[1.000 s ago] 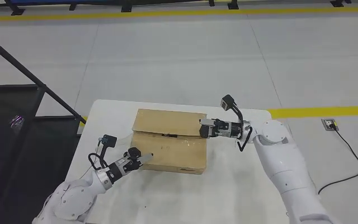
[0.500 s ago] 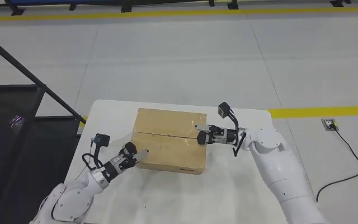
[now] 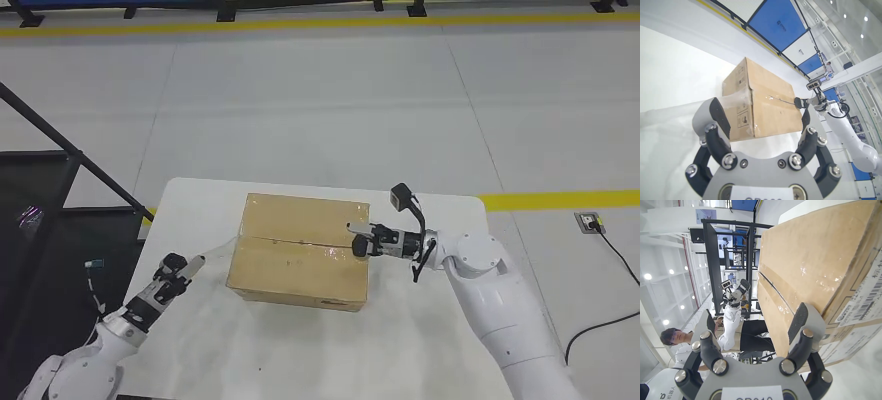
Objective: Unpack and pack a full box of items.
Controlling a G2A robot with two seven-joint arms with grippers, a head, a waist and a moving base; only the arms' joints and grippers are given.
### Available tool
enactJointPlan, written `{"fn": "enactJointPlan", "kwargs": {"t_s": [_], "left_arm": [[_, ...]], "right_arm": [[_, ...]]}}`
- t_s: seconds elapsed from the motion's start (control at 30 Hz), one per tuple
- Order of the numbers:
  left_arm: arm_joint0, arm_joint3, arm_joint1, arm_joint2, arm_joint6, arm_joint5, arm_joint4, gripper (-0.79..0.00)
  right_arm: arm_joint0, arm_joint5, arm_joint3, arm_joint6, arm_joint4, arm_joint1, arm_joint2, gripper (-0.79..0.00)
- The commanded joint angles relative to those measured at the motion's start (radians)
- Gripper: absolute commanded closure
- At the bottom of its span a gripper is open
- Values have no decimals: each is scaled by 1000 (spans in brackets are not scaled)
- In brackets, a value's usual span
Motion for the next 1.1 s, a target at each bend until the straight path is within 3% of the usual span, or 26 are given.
{"fn": "enactJointPlan", "kwargs": {"t_s": [0.0, 0.1, 0.17, 0.57, 0.83, 1.07], "left_arm": [[6, 24, -2, -8, 5, 7, -22, -785], [-4, 78, -6, -1, 9, 31, -51, -785], [-17, 97, -4, 7, -4, 28, 16, -785], [-18, 96, -5, 9, -6, 33, 3, -785], [-80, 194, -33, 65, -32, 190, -359, -785], [-132, 299, -59, 139, -58, 233, -577, -785]], "right_arm": [[4, 3, 0, -2, -2, 0, -8, -785], [10, 4, -4, -4, -5, 0, -20, -785], [14, 7, -7, -10, -8, -1, -28, -785], [18, 14, -19, -13, -10, 1, -40, -785], [18, 14, -19, -13, -10, 1, -40, -785], [18, 14, -19, -13, -10, 1, -40, -785]]}}
